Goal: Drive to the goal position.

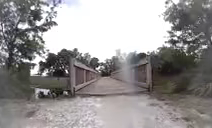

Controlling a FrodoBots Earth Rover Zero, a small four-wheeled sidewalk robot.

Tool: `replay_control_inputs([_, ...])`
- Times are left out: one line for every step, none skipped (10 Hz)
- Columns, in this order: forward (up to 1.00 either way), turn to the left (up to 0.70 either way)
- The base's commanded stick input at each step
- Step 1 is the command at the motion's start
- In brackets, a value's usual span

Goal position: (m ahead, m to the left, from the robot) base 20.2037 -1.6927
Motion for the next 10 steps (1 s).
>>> replay_control_inputs([0.60,0.02])
replay_control_inputs([0.60,0.08])
replay_control_inputs([0.60,0.13])
replay_control_inputs([0.60,0.15])
replay_control_inputs([0.60,0.15])
replay_control_inputs([0.60,0.15])
replay_control_inputs([0.60,0.15])
replay_control_inputs([0.60,0.15])
replay_control_inputs([0.60,0.15])
replay_control_inputs([0.60,0.07])
